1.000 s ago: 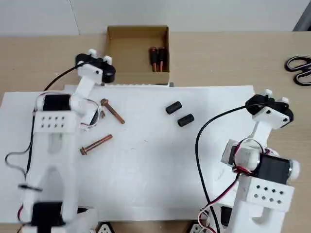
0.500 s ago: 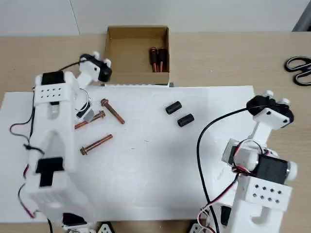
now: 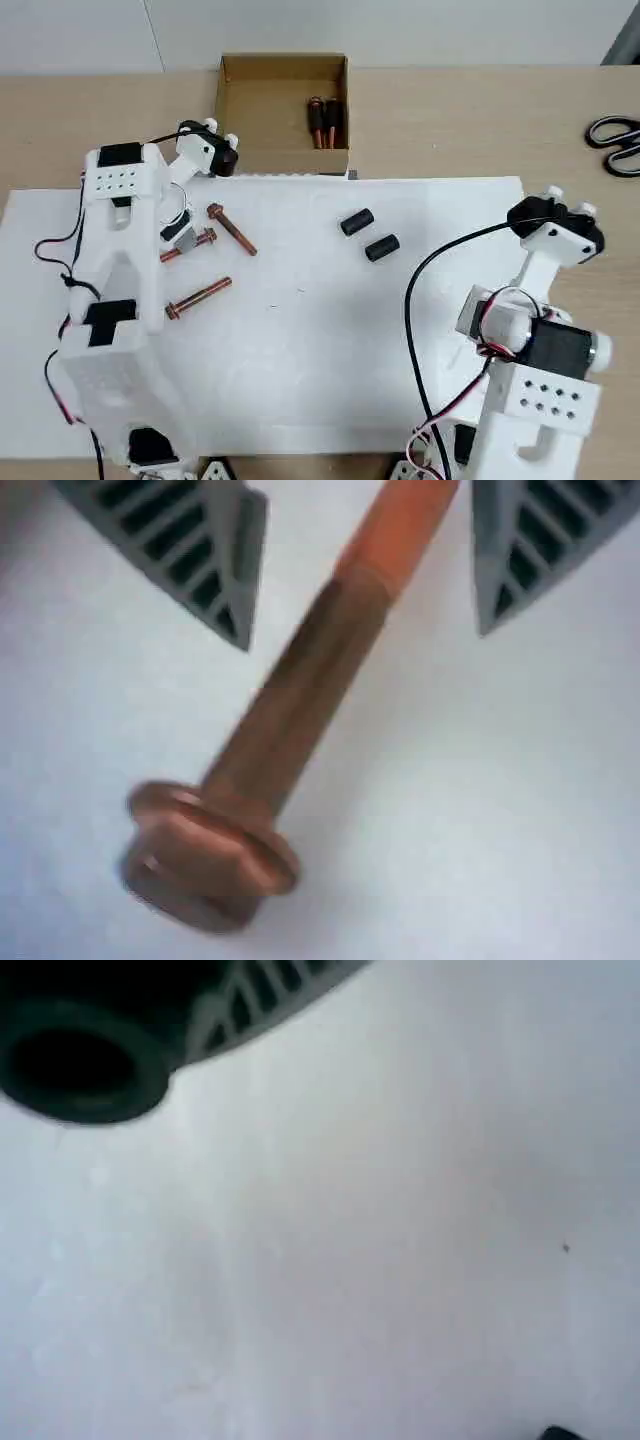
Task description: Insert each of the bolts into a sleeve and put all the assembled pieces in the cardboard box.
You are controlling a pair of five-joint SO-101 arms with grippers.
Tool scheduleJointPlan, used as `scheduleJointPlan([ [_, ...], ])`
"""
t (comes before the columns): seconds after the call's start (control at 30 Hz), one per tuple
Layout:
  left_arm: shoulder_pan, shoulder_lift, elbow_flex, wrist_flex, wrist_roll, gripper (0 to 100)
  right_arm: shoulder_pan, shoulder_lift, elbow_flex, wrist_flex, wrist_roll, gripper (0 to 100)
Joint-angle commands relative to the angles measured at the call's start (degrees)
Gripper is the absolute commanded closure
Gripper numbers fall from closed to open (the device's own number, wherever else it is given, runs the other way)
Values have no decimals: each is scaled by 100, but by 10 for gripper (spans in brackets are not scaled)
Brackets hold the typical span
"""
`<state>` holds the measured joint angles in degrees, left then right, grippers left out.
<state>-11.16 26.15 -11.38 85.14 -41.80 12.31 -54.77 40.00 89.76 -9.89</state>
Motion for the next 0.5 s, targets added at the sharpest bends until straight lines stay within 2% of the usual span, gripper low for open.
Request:
scheduleJointPlan([
  [0.0,26,105,-435,-105,-35,859,31,-101,-35,-127,-70,995],
  [0.47,475,712,-787,-158,-26,872,13,-101,-35,-127,-79,995],
])
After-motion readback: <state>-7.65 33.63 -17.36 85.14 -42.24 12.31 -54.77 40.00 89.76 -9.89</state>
